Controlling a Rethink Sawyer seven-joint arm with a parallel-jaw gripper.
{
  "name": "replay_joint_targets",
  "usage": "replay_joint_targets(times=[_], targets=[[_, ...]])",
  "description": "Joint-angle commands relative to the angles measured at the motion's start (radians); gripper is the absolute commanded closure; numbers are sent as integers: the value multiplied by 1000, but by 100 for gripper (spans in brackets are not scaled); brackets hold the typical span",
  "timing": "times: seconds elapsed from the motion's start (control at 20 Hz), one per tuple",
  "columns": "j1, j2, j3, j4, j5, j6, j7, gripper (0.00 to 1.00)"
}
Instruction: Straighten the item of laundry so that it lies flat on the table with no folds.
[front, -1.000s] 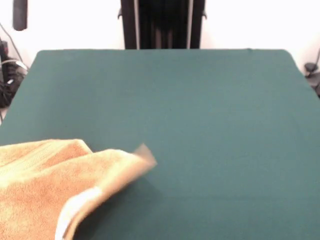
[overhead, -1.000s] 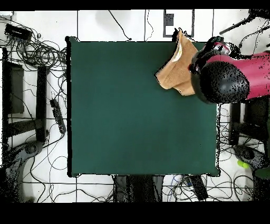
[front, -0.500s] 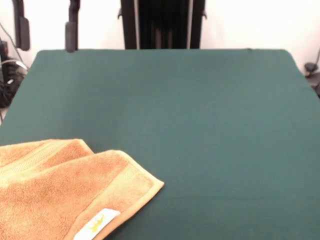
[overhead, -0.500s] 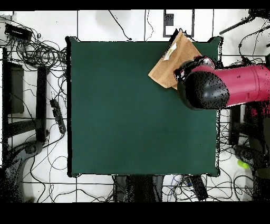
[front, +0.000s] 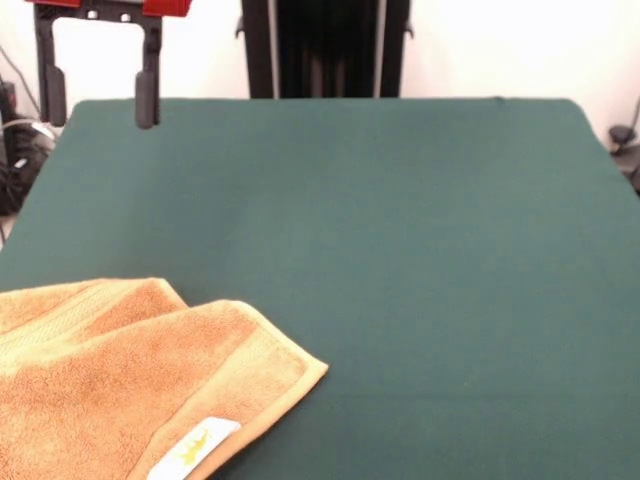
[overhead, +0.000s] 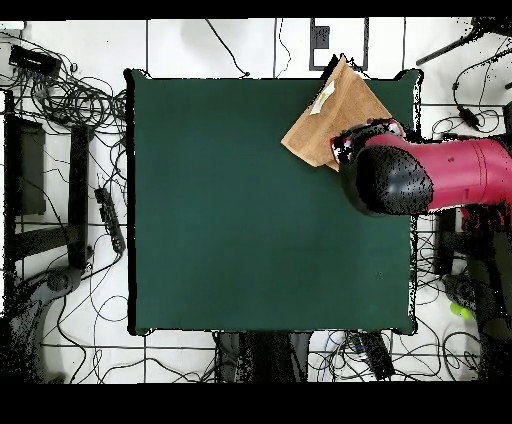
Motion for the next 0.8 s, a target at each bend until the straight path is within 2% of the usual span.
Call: replay_joint_targets(times=[0.05, 0.15, 0.2, 0.45, 0.8], targets=[[113, 74, -147, 84, -106, -78, 127, 0], [142, 84, -184, 83, -132, -112, 166, 0], [134, 90, -186, 60, -130, -111, 143, 0], [231, 119, -292, 61, -169, -163, 266, 0], [475, 186, -555, 31, -252, -324, 534, 0]])
